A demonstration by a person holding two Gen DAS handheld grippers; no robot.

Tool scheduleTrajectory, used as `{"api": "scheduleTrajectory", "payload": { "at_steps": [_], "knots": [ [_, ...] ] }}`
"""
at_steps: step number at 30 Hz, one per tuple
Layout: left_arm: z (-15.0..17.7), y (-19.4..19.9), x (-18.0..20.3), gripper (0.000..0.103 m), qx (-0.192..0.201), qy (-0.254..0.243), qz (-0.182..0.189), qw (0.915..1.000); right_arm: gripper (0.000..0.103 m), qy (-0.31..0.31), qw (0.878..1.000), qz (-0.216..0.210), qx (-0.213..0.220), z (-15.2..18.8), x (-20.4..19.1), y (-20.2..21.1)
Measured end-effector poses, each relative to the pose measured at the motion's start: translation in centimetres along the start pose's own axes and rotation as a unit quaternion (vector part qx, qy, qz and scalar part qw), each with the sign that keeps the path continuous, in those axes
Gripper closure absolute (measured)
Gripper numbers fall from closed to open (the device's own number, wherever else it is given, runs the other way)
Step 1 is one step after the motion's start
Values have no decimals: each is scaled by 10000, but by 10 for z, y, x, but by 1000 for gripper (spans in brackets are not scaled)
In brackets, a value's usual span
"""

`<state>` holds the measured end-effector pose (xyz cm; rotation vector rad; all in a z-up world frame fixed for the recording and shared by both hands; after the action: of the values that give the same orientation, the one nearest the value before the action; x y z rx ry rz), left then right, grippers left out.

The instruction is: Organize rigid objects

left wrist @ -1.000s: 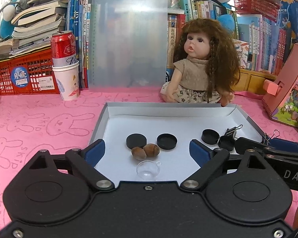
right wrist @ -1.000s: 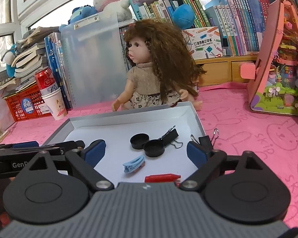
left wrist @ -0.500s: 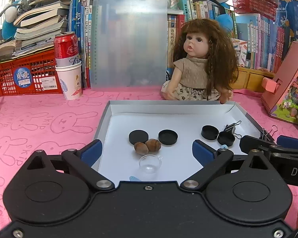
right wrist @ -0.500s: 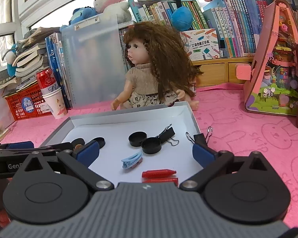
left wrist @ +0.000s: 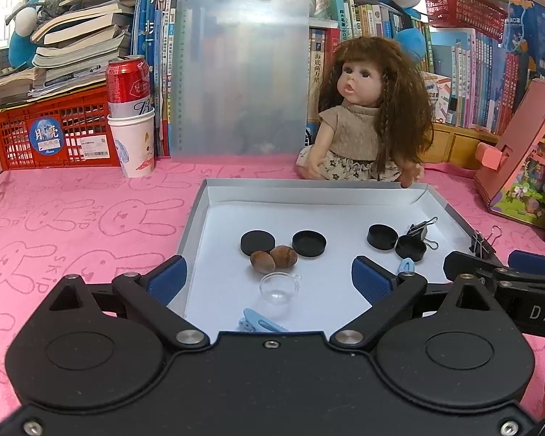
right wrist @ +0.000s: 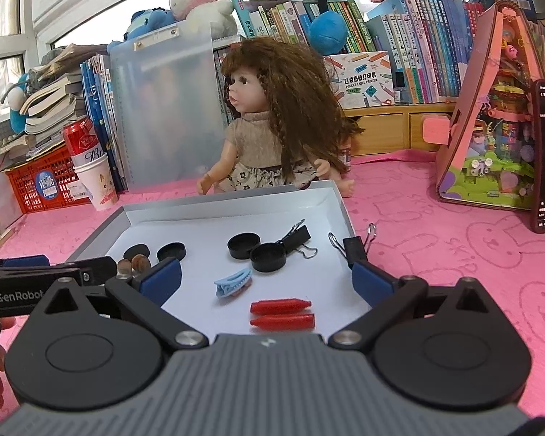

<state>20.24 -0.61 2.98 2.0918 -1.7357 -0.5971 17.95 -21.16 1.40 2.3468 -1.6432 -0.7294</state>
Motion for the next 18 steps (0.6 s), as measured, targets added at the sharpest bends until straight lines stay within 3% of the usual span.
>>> {"api": "scheduleTrajectory", "payload": {
  "at_steps": [10,18],
  "knots": [
    [16,34,-10,6,90,65,171,9998,0,136,9997,193,-87,15,-3,27],
    [45,51,-19,6,-99,53,161,9998,0,285,9980,436,-361,38,-3,40]
  ]
}}
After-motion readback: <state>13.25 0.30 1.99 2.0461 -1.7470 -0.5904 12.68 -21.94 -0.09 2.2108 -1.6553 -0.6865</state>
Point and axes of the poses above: each gripper's, at about its wrist camera, not at the fingertips, and y roughly against the way its jaws point, x to its right, z to its underside, the point moved 1 cm from there along -y, roughly the way its jaws point, and after that the axes turned 13 degrees about -z, right-handed, at the moved point
